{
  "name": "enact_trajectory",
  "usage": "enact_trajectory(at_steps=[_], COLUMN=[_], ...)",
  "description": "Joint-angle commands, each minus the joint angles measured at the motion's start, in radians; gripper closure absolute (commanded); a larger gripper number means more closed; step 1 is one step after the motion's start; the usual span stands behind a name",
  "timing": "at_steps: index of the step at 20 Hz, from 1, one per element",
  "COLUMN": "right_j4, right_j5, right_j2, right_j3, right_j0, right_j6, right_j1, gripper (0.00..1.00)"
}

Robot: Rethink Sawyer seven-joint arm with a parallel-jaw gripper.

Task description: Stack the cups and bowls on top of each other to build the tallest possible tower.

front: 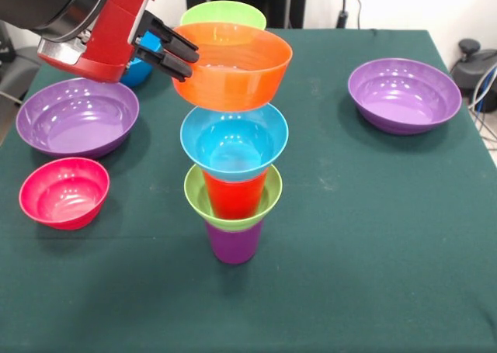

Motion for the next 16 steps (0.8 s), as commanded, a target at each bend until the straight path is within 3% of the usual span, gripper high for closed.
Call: enact_trajectory(at_steps=[1,16], right_j4=[-0.062,-0.054], right_j5=[-0.027,-0.048], right_j2=[-0.095,-0.081], right_j3=[-0.093,-0.102], right_j0=[0.046,0.047], right_j6=[0.102,0.097], right_j1=[0.02,0.034], gripper=[1.0,1.0])
